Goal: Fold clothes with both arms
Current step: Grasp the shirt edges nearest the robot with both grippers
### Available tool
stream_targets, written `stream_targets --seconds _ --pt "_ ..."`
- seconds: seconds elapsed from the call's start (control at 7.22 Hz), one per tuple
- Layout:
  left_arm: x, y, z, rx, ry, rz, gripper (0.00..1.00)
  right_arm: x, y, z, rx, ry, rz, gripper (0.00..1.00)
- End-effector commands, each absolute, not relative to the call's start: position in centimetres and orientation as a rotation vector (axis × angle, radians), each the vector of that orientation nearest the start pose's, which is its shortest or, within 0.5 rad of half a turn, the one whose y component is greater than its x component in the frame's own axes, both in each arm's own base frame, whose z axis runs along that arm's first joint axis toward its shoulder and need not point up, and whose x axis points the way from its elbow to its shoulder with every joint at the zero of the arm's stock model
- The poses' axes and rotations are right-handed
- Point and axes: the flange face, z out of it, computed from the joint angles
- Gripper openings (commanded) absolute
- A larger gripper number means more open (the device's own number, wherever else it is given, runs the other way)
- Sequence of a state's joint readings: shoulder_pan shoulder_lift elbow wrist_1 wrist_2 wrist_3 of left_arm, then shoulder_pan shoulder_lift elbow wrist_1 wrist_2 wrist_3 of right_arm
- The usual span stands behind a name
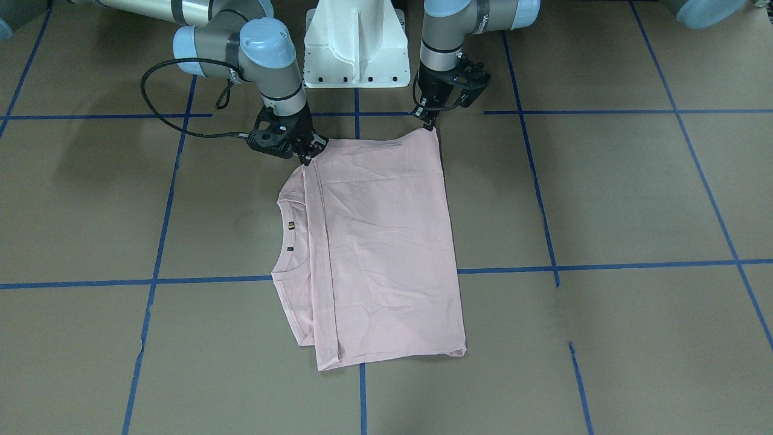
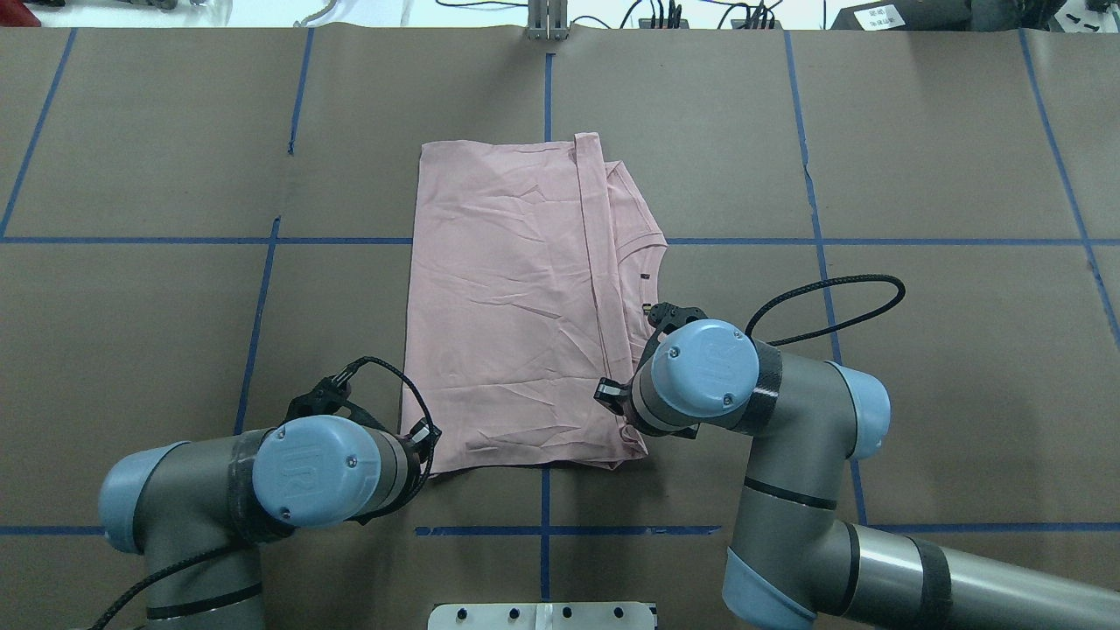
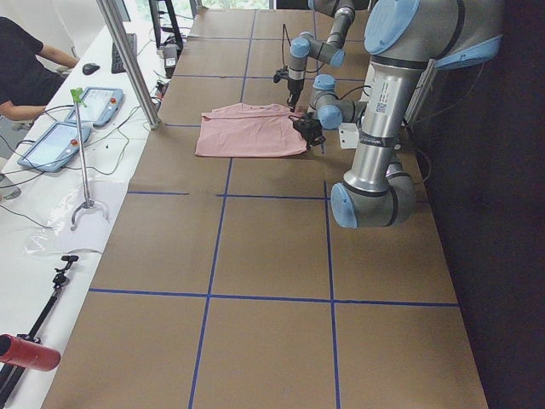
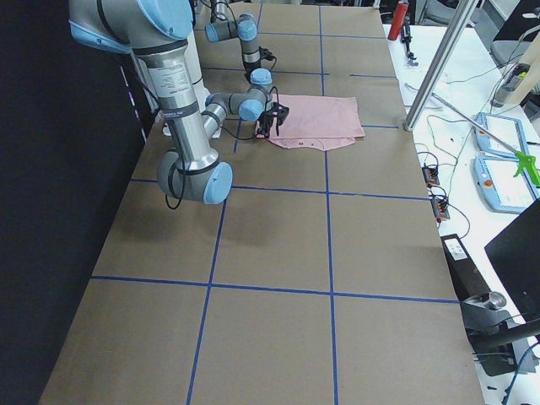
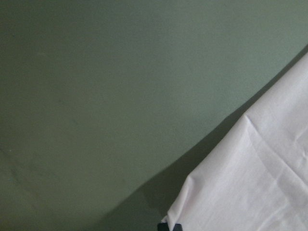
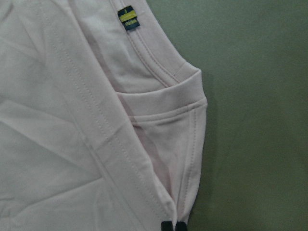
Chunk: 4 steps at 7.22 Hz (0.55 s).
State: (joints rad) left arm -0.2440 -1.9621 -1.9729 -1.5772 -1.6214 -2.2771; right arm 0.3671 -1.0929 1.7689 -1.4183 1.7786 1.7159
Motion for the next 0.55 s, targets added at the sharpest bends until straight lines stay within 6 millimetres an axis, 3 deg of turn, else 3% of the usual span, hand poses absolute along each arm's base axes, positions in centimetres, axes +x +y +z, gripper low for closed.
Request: stream_targets --seconds 0.0,0.28,0.42 --pt "52.3 -25.0 26.3 -0.232 0.78 -0.833 0.0 -53.6 -33.1 27.1 -0.107 -0.896 0.389 0.0" --pt "51.2 -20.6 23.7 -0.263 0.788 -0.756 0.0 -50.6 -31.5 27.3 -0.12 -0.917 0.377 0.0" --pt "50.9 -18.2 22.8 -0.283 0.788 -0.713 0.0 -49.6 -29.7 27.2 -0.132 -0.93 0.356 0.0"
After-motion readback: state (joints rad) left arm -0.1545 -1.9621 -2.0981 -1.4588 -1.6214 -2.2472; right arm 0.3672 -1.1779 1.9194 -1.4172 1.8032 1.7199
